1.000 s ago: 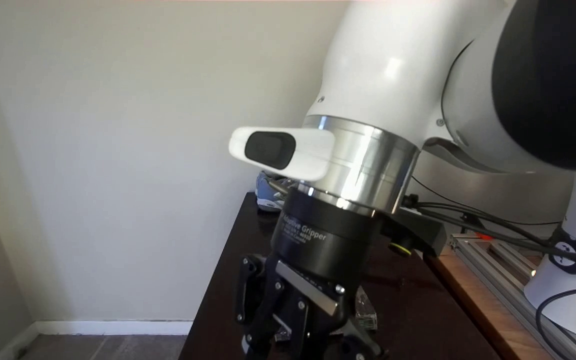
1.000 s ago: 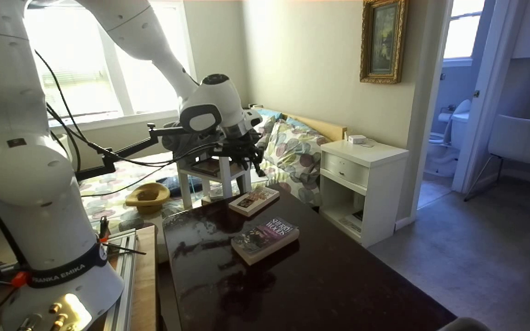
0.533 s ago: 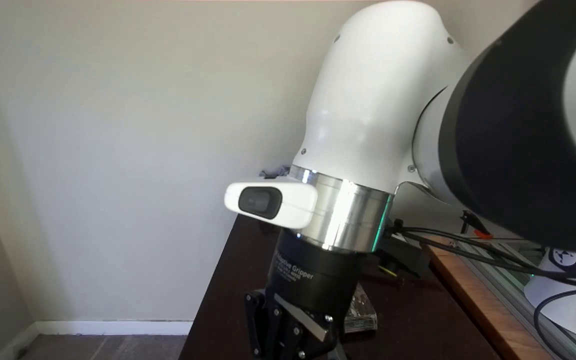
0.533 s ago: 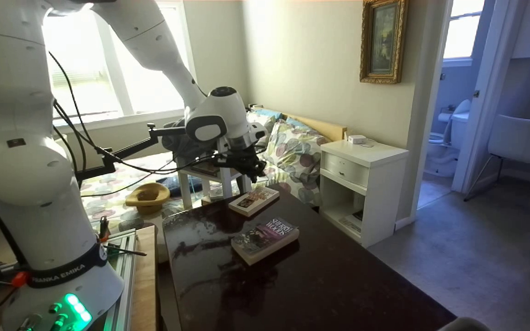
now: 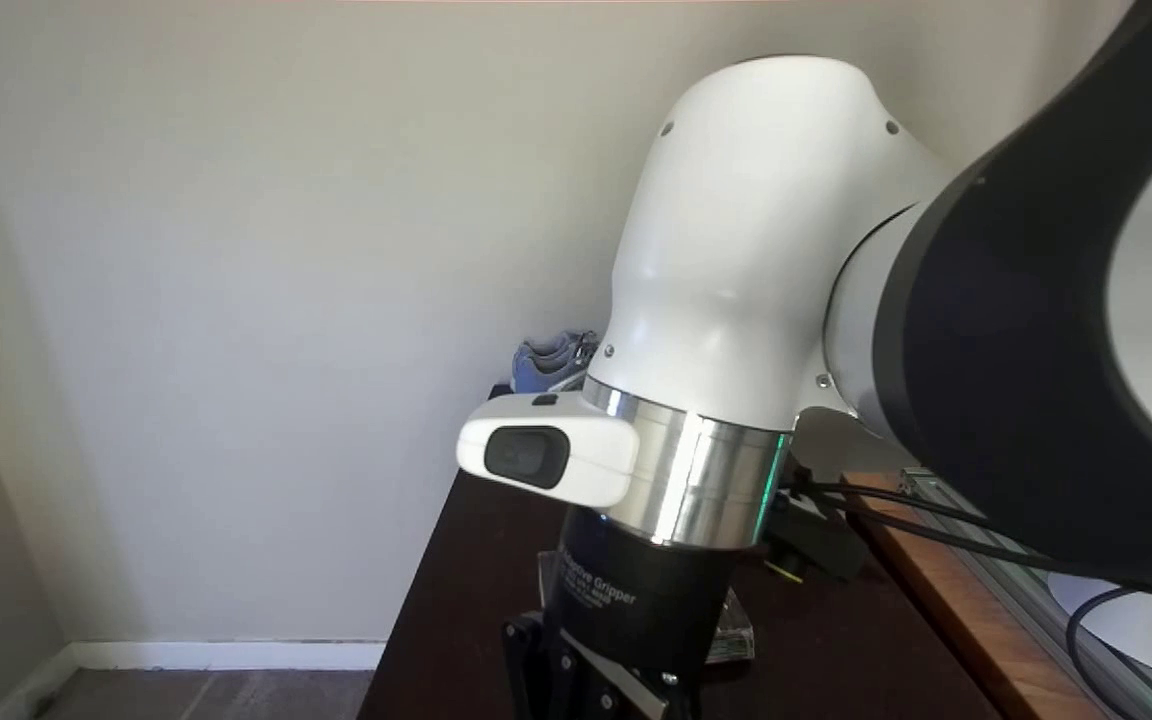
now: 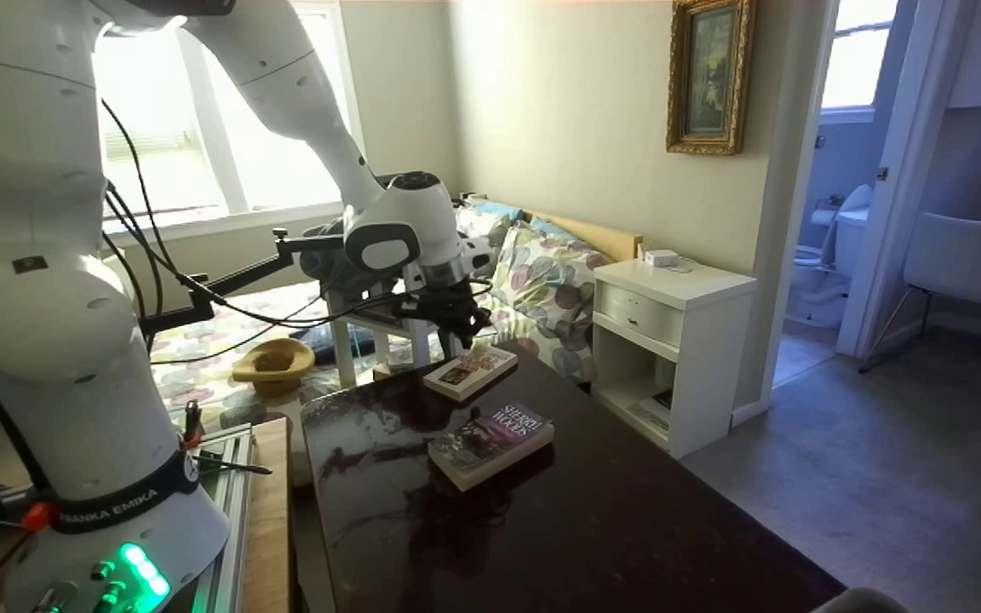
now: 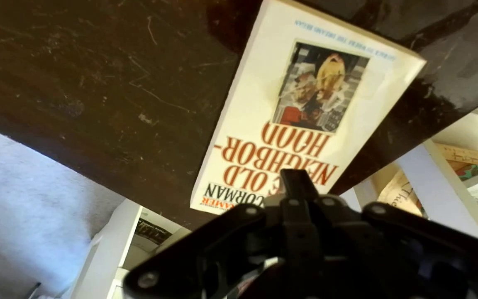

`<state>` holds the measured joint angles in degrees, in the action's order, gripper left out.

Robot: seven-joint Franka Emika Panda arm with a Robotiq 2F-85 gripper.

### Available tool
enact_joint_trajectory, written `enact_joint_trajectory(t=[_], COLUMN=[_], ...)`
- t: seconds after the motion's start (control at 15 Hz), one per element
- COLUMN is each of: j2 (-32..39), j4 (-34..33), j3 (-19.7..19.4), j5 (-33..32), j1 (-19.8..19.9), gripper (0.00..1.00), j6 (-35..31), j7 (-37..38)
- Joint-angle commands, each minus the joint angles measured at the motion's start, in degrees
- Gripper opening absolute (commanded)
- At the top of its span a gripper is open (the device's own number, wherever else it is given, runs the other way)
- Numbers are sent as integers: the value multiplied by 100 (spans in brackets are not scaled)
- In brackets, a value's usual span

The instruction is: Move the novel on the left and place it next to the novel in the center

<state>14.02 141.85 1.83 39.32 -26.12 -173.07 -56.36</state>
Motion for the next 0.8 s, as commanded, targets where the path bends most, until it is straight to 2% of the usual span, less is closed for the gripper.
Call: enact_joint_trajectory(t=[0.0, 0.13, 0.4, 0.73], j2=[86, 73, 116, 288], j4=[-171, -183, -133, -178], j3=[335, 496, 493, 615], j5=[360, 479, 379, 483], j1=[204, 302, 413, 771], gripper=[0, 0, 0, 0], j6=[50, 7, 90, 222], j7=[-287, -389, -277, -410])
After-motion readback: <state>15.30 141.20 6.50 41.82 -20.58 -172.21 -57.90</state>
